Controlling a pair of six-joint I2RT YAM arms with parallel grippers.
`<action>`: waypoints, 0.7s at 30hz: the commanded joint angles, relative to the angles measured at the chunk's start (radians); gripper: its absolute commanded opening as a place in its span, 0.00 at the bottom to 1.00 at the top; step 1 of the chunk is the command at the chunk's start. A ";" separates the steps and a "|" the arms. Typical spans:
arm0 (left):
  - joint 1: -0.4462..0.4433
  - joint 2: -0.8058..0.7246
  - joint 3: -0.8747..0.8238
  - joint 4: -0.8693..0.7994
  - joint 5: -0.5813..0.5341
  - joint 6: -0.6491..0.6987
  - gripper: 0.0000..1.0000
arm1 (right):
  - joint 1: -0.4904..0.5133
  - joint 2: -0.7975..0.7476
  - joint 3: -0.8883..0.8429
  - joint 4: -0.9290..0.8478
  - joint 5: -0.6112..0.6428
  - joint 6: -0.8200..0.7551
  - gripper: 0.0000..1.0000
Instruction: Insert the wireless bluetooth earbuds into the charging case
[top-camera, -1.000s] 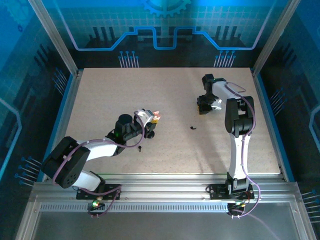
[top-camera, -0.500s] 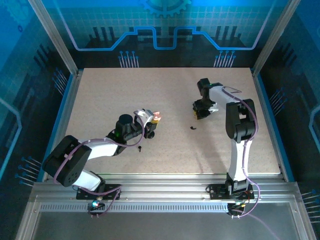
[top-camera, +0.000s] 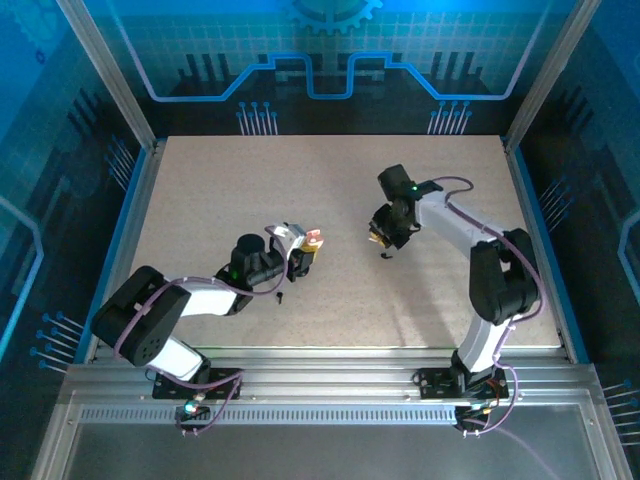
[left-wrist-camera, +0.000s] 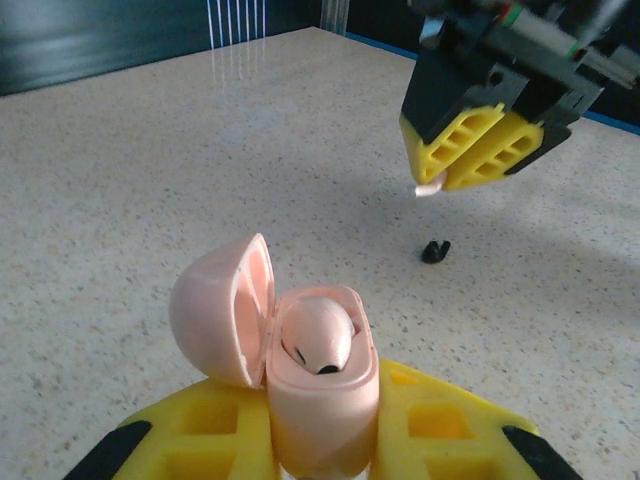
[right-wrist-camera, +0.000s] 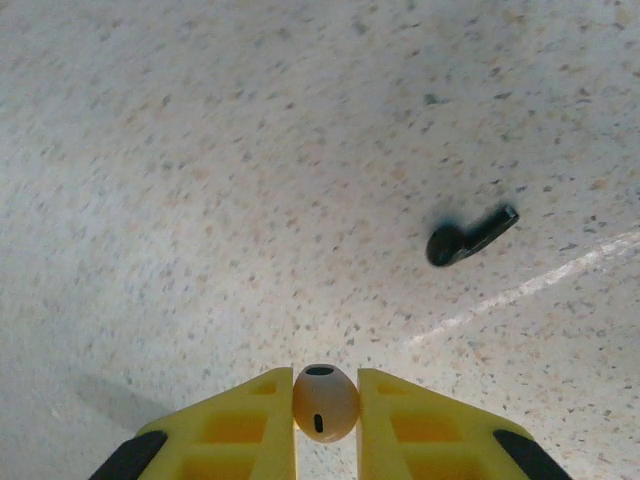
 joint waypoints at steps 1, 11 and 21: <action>0.008 0.030 -0.023 0.121 0.052 -0.069 0.19 | 0.043 -0.070 -0.044 0.083 0.065 -0.109 0.19; 0.006 0.128 -0.007 0.266 0.128 -0.106 0.19 | 0.138 -0.171 -0.103 0.263 0.177 -0.375 0.20; 0.007 0.176 0.009 0.353 0.172 -0.131 0.19 | 0.226 -0.252 -0.108 0.378 0.255 -0.726 0.20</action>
